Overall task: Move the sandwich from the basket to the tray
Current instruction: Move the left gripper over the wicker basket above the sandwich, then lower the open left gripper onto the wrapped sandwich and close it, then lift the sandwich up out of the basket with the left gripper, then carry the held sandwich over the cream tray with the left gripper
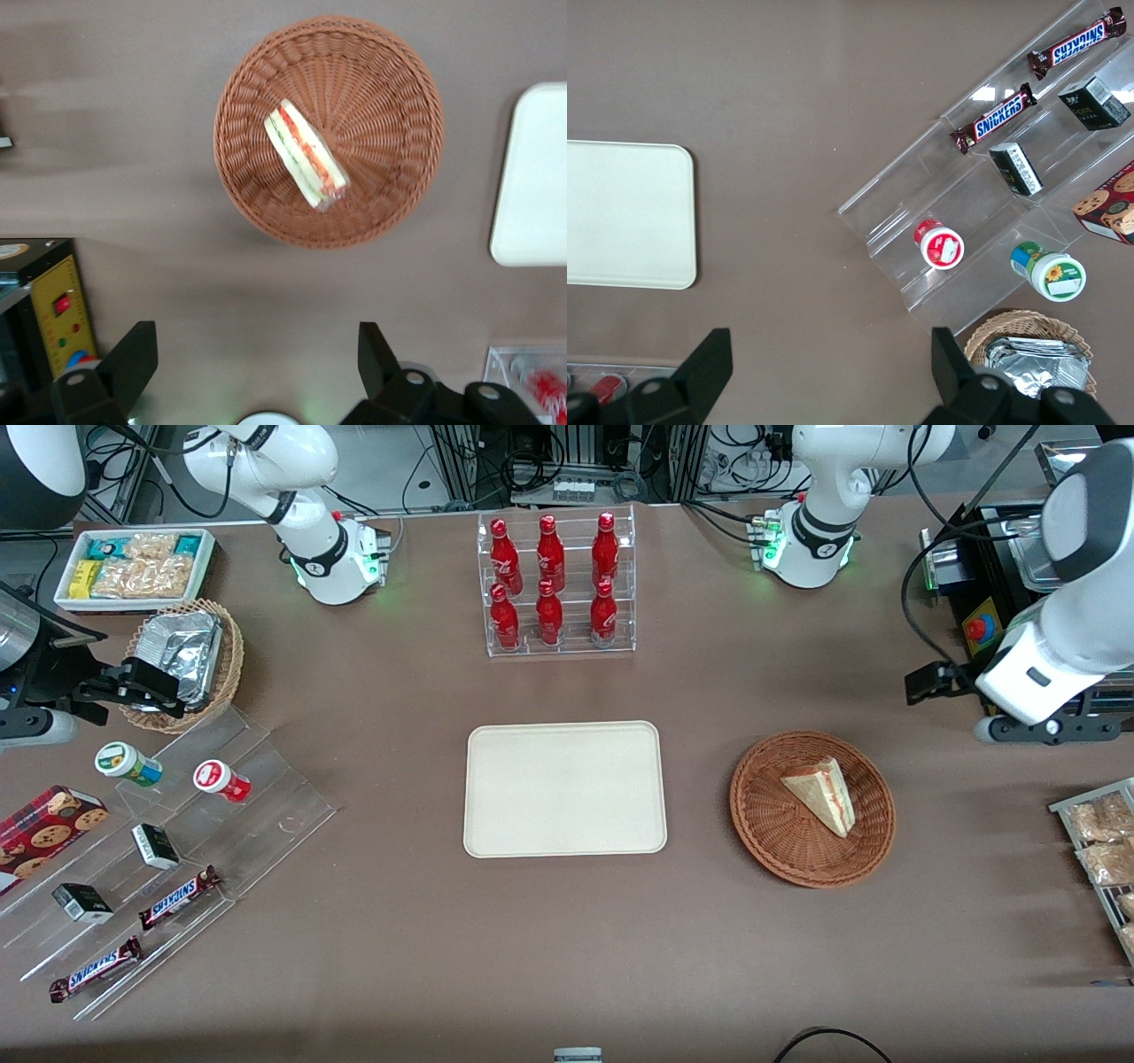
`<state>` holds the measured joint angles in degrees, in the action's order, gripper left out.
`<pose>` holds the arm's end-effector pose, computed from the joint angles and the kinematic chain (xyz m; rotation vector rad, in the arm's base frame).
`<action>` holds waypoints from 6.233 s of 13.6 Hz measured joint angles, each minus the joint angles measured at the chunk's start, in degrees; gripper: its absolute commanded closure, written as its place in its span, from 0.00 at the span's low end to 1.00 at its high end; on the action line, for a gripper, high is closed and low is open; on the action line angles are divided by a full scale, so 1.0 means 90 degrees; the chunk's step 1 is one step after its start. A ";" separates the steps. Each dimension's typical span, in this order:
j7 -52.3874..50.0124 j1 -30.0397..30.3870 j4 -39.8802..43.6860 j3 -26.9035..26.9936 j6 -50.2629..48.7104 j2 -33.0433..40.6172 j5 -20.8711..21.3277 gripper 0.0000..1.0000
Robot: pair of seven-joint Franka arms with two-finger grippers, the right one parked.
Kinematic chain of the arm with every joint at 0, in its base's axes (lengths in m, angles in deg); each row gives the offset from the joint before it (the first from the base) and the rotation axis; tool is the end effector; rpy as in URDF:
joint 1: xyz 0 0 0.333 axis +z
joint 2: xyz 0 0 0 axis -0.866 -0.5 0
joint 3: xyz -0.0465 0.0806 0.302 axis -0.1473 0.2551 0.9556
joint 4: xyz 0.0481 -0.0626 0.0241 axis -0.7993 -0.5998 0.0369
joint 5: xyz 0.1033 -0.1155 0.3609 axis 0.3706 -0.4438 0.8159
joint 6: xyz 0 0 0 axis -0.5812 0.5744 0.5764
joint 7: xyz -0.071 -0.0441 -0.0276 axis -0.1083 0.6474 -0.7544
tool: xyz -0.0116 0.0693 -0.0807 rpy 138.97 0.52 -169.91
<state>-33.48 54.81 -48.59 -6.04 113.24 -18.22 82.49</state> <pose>0.5520 -0.0379 0.5302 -3.1107 -0.0425 0.2195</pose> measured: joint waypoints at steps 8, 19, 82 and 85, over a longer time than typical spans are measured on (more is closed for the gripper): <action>-0.2840 -0.0200 -0.2577 -0.0447 0.2534 0.0917 0.0016 0.00; -0.3662 -0.0207 -0.3372 -0.0454 0.4487 0.0159 0.0017 0.00; -0.4007 -0.0762 -0.0208 -0.3671 0.3807 -0.2667 0.1122 1.00; -0.4729 -0.0916 0.0143 -0.3670 0.3808 -0.3120 0.1685 1.00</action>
<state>-76.03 46.57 -47.31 -39.07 147.51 -46.30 97.66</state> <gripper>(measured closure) 0.899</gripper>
